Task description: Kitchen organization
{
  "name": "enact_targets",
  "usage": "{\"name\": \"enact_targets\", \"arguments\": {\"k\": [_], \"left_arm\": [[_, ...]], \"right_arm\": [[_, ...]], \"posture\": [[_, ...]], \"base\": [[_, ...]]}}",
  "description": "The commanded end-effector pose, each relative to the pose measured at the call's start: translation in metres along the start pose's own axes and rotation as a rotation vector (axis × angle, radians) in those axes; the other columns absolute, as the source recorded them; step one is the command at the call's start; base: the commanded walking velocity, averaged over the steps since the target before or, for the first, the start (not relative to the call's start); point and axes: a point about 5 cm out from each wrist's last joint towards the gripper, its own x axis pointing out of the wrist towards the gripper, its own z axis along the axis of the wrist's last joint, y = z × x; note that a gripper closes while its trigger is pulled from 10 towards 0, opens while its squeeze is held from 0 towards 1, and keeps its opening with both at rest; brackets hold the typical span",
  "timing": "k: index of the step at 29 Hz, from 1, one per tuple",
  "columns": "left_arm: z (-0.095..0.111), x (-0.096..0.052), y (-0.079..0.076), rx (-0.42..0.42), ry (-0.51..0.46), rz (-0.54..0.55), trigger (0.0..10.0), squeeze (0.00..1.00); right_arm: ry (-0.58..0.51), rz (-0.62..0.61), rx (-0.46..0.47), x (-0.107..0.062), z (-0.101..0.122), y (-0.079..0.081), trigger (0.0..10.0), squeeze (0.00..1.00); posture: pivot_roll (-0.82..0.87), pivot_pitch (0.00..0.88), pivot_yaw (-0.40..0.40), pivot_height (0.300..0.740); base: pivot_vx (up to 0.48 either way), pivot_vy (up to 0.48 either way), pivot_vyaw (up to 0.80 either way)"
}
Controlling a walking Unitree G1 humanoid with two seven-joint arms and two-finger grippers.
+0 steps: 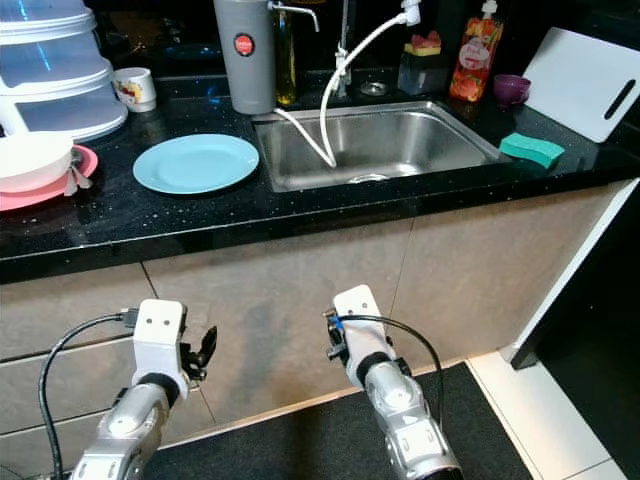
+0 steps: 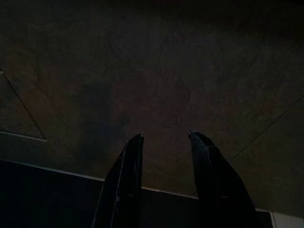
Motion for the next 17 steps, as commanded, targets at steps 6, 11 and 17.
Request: {"name": "enact_targets", "arguments": {"k": [6,11,17], "left_arm": [[-0.0082,-0.0025,0.001,0.001,0.037,-0.003,10.0,0.0],[-0.009,-0.0032,-0.0001,0.0,0.038,-0.005,10.0,0.0],[-0.0105,-0.004,0.0002,-0.013,0.043,-0.005,10.0,0.0]], "right_arm": [[0.002,-0.003,0.001,-0.002,-0.0026,0.0008,10.0,0.0],[0.003,-0.002,0.003,-0.0028,-0.0033,0.0003,10.0,0.0],[0.005,-0.006,0.007,-0.0032,-0.0038,0.0001,10.0,0.0]], "posture": [[-0.03,0.036,0.011,0.74],[-0.03,0.03,0.01,0.74],[-0.03,0.025,0.014,0.74]], "base": [[0.0,0.0,0.0],[0.0,0.0,0.0],[0.0,0.0,0.0]]}}
